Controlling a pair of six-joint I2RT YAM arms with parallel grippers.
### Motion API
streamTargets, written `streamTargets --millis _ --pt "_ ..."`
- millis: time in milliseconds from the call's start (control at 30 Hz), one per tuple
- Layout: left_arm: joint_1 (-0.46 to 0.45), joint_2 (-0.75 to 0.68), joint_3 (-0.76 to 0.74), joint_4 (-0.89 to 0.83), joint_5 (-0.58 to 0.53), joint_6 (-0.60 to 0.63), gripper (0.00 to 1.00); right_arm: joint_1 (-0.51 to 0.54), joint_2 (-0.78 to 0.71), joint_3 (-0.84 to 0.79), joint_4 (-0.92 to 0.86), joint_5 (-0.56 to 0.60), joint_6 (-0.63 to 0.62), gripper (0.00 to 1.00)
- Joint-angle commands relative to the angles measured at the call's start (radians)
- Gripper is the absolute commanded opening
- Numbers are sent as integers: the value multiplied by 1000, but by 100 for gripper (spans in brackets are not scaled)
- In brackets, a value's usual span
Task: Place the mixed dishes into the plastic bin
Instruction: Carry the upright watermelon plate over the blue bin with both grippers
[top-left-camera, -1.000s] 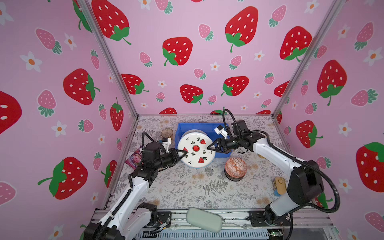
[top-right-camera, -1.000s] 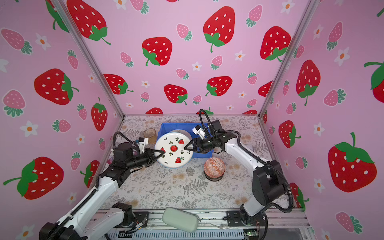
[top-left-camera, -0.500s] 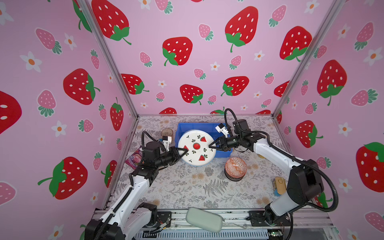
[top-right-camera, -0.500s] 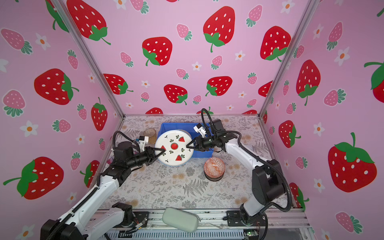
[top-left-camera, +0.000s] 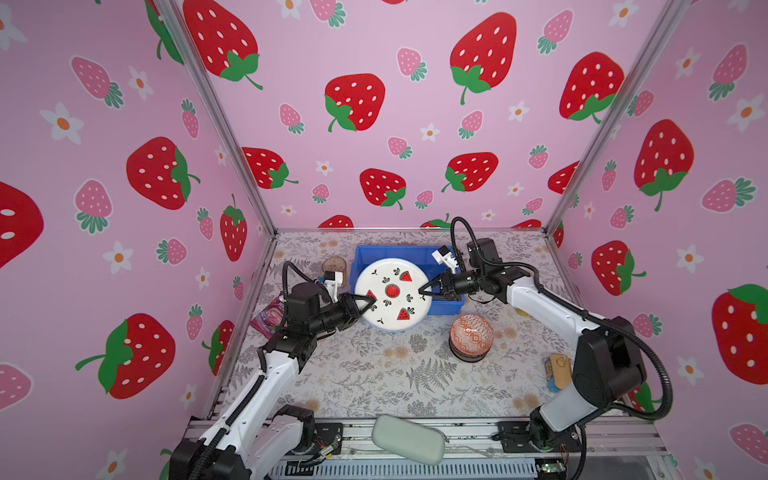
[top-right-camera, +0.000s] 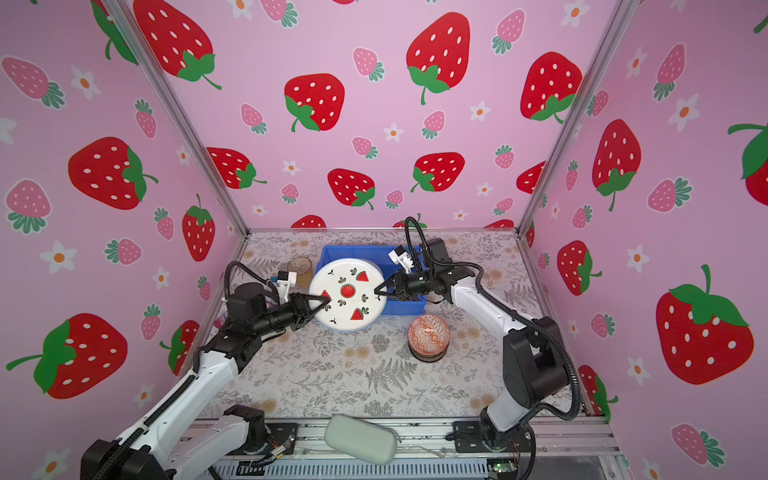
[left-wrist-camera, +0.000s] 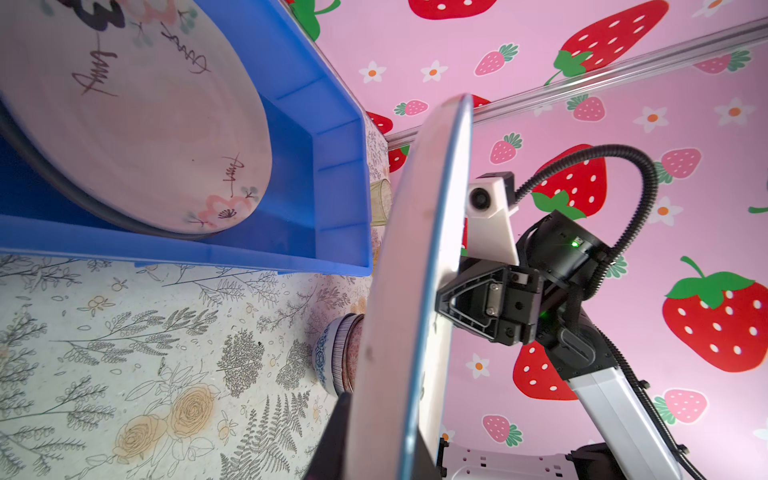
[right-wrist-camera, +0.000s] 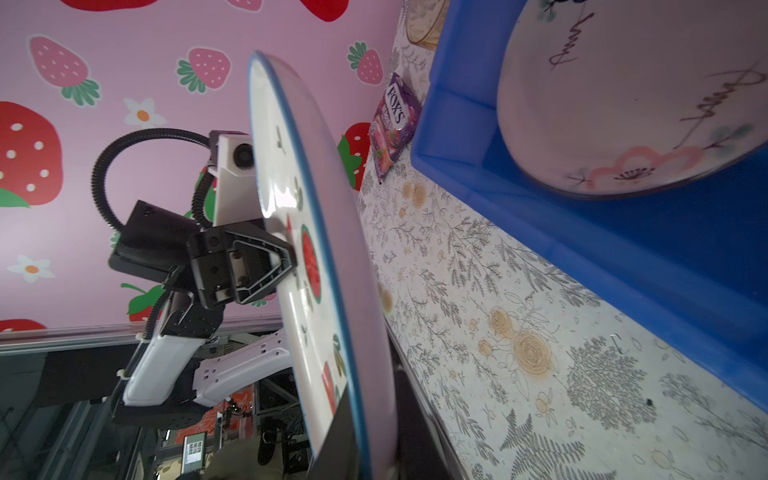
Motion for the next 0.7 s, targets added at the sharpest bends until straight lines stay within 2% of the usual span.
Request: streamTargets --millis 0,267,467,667 --pt "-1 -22 30 15 14 31 32 1 -1 -9 49 -12 10 9" --pt "-2 -17 34 -16 -3 51 57 -11 -4 -19 66 -4 32 1" --pt "-1 -20 56 -80 -35 92 80 -29 3 -14 79 -3 56 0" --pt "16 -44 92 -177 -98 140 92 -62 21 16 79 0 69 0"
